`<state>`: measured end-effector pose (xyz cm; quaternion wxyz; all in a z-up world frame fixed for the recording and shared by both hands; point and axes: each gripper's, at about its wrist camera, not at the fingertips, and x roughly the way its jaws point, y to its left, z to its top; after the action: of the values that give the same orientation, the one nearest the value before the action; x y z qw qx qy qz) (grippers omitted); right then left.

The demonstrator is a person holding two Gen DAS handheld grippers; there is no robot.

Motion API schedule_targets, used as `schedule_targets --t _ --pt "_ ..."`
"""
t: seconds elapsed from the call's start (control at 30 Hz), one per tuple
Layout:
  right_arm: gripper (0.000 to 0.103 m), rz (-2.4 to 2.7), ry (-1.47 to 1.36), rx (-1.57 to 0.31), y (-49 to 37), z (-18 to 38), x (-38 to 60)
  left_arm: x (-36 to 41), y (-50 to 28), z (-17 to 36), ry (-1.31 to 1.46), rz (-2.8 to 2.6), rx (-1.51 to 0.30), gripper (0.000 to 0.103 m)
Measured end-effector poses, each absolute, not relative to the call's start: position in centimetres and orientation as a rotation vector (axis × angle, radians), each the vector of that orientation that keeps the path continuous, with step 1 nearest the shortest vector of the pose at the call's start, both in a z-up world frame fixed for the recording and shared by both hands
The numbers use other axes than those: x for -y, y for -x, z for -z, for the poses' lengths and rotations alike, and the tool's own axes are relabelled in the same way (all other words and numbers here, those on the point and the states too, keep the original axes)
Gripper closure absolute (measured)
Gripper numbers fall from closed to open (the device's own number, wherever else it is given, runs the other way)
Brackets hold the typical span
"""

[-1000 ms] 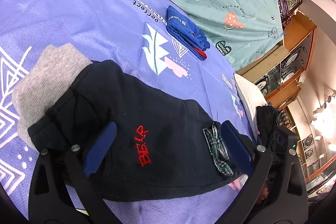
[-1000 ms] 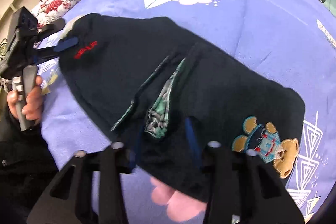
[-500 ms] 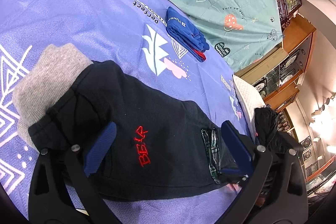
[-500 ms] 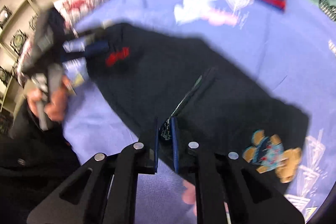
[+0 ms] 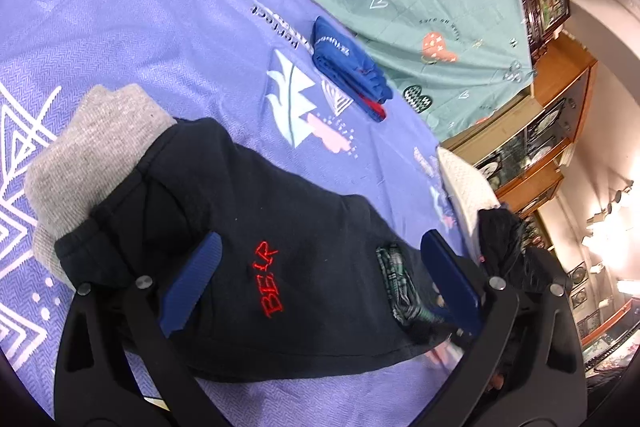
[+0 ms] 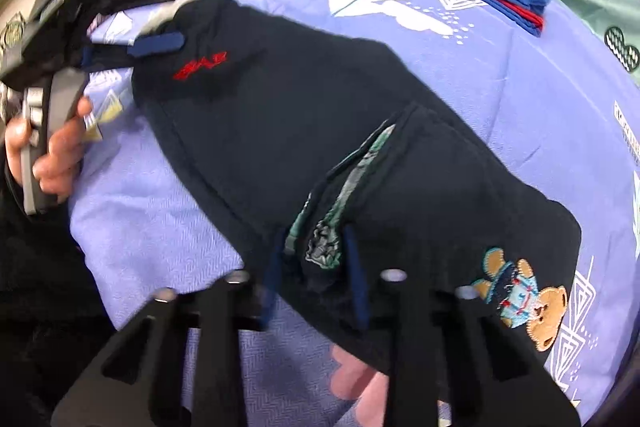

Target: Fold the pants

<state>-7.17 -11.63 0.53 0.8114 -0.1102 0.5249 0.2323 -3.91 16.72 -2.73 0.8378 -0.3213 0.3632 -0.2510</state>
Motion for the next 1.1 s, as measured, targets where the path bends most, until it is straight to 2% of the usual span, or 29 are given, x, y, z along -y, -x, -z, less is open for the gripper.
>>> schedule_targets --t 0.17,0.3,0.33,0.37,0.4,0.43,0.47,0.63,0.8,0.9,0.93,0.97,1.0,1.03,1.1 --pt "0.088 -0.473 0.126 -1.003 5.4 -5.0 13.5 -18.6 5.9 1.4 0.727 0.492 -0.73 0.002" --pt "0.087 -0.499 0.176 -1.061 4.4 -2.0 11.3 -20.4 8.3 0.7 0.774 0.428 -0.798 0.002" --pt "0.084 -0.513 0.201 -1.114 4.3 0.2 10.6 -20.9 9.1 0.7 0.779 0.39 -0.824 0.002" --pt "0.074 -0.519 0.212 -1.121 4.6 1.1 10.3 -21.3 9.5 0.9 0.784 0.362 -0.842 0.002" --pt "0.072 -0.527 0.233 -1.086 5.3 1.1 10.0 -21.7 9.8 1.0 0.793 0.338 -0.859 0.002" --pt "0.062 -0.551 0.242 -1.06 5.9 0.7 9.8 -22.1 10.0 1.4 0.814 0.307 -0.885 0.002" --pt "0.058 -0.576 0.224 -1.039 6.3 0.2 9.8 -22.3 10.0 1.7 0.827 0.291 -0.898 0.002" --pt "0.057 -0.647 0.039 -0.925 6.9 -2.5 13.1 -22.1 7.0 4.4 0.906 0.222 -0.978 0.002" --pt "0.057 -0.577 -0.103 -0.871 7.0 -3.5 18.0 -20.9 4.4 4.6 0.9 0.107 -1.004 0.002" --pt "0.052 -0.536 -0.199 -0.847 7.0 -3.2 21.5 -20.5 3.1 4.8 0.917 0.066 -1.006 0.002" --pt "0.047 -0.521 -0.228 -0.838 7.1 -3.1 22.4 -20.3 2.9 4.7 0.909 0.059 -0.999 0.004" --pt "0.045 -0.501 -0.265 -0.824 7.1 -2.8 23.6 -20.2 2.7 4.8 0.903 0.053 -0.993 0.009" --pt "0.044 -0.485 -0.295 -0.81 6.9 -2.5 24.6 -20.0 2.5 5.1 0.896 0.061 -1.008 0.038" --pt "0.044 -0.462 -0.33 -0.795 6.8 -2.1 26.0 -19.8 2.2 5.9 0.91 0.085 -1.039 0.074" --pt "0.044 -0.437 -0.38 -0.781 7.0 -1.6 27.8 -20.0 2.2 6.4 0.937 0.08 -1.037 0.075"
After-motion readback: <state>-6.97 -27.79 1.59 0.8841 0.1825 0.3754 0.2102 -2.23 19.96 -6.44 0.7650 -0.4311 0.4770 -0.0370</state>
